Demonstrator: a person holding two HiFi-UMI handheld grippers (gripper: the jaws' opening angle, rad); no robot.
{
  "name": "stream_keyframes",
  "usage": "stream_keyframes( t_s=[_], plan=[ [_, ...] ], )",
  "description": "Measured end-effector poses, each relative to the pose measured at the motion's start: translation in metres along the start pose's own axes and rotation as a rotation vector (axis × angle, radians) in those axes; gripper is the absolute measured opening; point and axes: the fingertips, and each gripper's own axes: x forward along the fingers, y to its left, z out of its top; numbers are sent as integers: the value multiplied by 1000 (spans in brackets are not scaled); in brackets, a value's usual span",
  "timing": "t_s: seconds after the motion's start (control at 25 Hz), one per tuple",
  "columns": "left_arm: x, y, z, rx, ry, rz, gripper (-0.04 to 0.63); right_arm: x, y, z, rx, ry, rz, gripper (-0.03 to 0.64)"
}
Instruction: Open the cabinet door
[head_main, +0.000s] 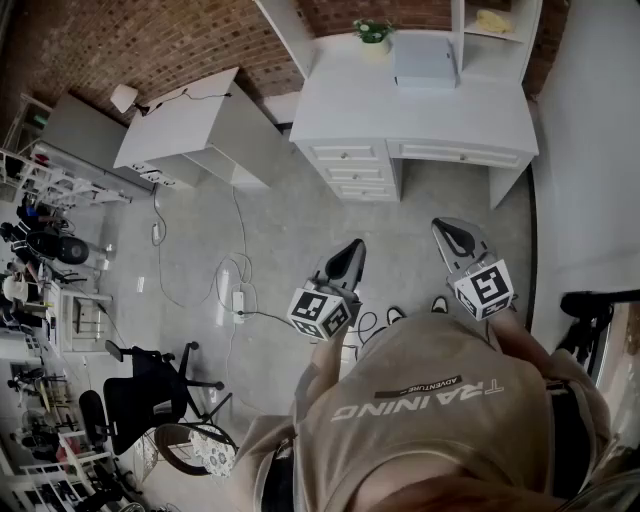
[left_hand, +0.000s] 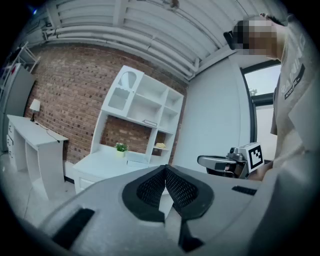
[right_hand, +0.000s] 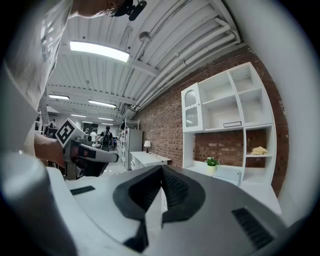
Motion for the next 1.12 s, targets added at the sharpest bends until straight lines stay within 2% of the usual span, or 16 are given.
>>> stream_keyframes(
  t_s=[0.2,0.4,0.6,0.72,0.8,0.96,1.12],
  plan=[
    [-12,13,1,-19,21,-23,8,4,15,-6,37,43,-23,14],
    [-14,34,-9,-10,17,-48,8,19,32,-2,49,14,-45,14],
    [-11,35,-9,-62,-5,-77,8,28,40,-16,63,75,-44,14],
    [-17,51,-15,-116,-10,-78,8,50,40,-22,78,98,-35,14],
    [-13,64,-16,-145,3,-61,8,70,31,-10,115,60,-29,14],
    [9,78,2,-120,8,-49,8,101,3,22,156,-66,-47,14],
    [43,83,15,-67,28,-57,8,109,-24,10,186,-52,-27,14]
  ],
)
